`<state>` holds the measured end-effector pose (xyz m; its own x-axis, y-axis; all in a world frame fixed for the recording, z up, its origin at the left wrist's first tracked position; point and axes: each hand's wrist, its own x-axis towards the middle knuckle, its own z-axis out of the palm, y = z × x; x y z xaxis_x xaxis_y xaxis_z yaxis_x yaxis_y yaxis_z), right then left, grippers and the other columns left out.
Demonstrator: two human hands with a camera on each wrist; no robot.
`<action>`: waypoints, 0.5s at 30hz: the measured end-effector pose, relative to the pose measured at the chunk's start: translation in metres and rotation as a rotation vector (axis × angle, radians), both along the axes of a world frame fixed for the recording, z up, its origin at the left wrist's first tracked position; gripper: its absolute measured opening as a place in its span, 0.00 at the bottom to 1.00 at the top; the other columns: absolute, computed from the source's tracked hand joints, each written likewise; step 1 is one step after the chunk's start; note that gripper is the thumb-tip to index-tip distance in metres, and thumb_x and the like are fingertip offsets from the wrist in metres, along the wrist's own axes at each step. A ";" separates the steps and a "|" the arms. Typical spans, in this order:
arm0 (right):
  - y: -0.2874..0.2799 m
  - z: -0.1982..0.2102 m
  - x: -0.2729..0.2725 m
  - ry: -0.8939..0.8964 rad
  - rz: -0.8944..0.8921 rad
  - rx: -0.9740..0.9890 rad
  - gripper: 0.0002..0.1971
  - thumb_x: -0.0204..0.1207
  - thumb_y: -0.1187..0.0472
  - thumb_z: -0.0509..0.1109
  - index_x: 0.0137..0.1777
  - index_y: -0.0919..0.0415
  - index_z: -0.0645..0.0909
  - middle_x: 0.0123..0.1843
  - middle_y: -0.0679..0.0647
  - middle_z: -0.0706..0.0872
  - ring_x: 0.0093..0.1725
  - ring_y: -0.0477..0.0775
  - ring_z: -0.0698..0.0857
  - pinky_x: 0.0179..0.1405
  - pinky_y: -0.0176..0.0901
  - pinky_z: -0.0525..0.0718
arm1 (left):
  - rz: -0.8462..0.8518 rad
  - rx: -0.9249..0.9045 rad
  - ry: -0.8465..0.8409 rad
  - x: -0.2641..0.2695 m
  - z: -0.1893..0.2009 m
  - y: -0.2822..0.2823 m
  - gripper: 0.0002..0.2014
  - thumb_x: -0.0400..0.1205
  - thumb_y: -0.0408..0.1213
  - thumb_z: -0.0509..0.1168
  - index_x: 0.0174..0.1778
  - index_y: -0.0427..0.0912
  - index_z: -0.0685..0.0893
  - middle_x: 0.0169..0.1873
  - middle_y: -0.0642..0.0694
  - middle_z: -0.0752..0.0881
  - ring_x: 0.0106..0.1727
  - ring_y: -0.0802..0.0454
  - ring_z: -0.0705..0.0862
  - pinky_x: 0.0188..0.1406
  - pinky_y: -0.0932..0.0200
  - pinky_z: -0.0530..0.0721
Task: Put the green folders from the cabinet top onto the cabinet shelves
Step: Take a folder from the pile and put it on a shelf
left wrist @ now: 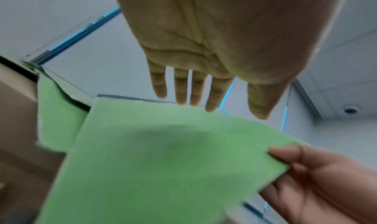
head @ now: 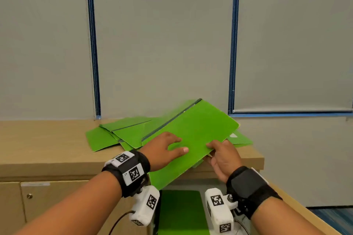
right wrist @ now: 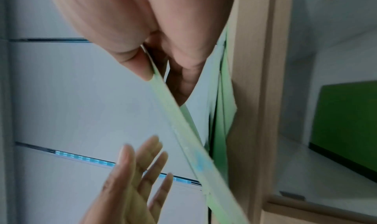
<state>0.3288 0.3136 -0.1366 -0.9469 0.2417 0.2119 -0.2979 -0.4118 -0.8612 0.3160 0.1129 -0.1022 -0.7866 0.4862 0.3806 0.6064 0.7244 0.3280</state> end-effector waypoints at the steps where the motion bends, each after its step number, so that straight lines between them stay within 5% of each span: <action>1: 0.002 0.007 0.001 0.020 -0.001 -0.003 0.18 0.75 0.78 0.57 0.63 0.70 0.76 0.57 0.68 0.85 0.54 0.65 0.83 0.43 0.55 0.88 | 0.031 0.057 0.029 -0.002 0.008 -0.007 0.28 0.81 0.59 0.61 0.74 0.49 0.76 0.74 0.47 0.74 0.74 0.53 0.72 0.74 0.59 0.68; 4: 0.005 0.025 0.005 0.050 -0.003 0.014 0.18 0.75 0.77 0.57 0.64 0.69 0.74 0.61 0.68 0.83 0.56 0.65 0.82 0.59 0.70 0.82 | 0.134 0.245 0.104 -0.008 0.031 -0.027 0.28 0.85 0.51 0.60 0.78 0.40 0.70 0.78 0.42 0.68 0.79 0.50 0.66 0.77 0.60 0.62; 9: -0.001 0.045 0.005 0.085 -0.021 0.057 0.18 0.71 0.74 0.60 0.62 0.75 0.72 0.63 0.75 0.81 0.56 0.68 0.82 0.65 0.77 0.76 | 0.321 0.570 0.145 -0.015 0.054 -0.050 0.32 0.86 0.47 0.60 0.82 0.36 0.59 0.81 0.37 0.61 0.82 0.44 0.61 0.82 0.50 0.59; 11: -0.006 0.054 0.006 0.111 -0.032 0.094 0.14 0.66 0.71 0.62 0.54 0.67 0.76 0.55 0.73 0.82 0.53 0.65 0.80 0.64 0.71 0.79 | 0.298 0.677 0.116 -0.014 0.058 -0.057 0.26 0.85 0.45 0.60 0.79 0.40 0.67 0.75 0.39 0.71 0.76 0.43 0.70 0.74 0.50 0.69; 13: -0.008 0.064 0.007 0.153 -0.020 0.137 0.14 0.64 0.70 0.62 0.49 0.58 0.76 0.51 0.63 0.81 0.52 0.62 0.78 0.58 0.63 0.78 | 0.212 0.752 0.089 -0.010 0.057 -0.062 0.15 0.86 0.41 0.60 0.67 0.42 0.77 0.59 0.43 0.83 0.60 0.44 0.80 0.55 0.53 0.76; 15: -0.008 0.073 0.008 0.206 -0.020 0.187 0.15 0.63 0.69 0.63 0.50 0.58 0.78 0.52 0.63 0.83 0.54 0.65 0.80 0.63 0.67 0.78 | 0.153 0.839 0.076 -0.007 0.054 -0.068 0.08 0.86 0.38 0.60 0.57 0.41 0.79 0.51 0.37 0.85 0.51 0.39 0.82 0.49 0.48 0.79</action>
<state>0.3368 0.3055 -0.0638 -0.8747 0.1984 0.4423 -0.4811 -0.2438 -0.8421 0.3095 0.0449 -0.0479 -0.7787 -0.0895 0.6210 0.5634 0.3359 0.7548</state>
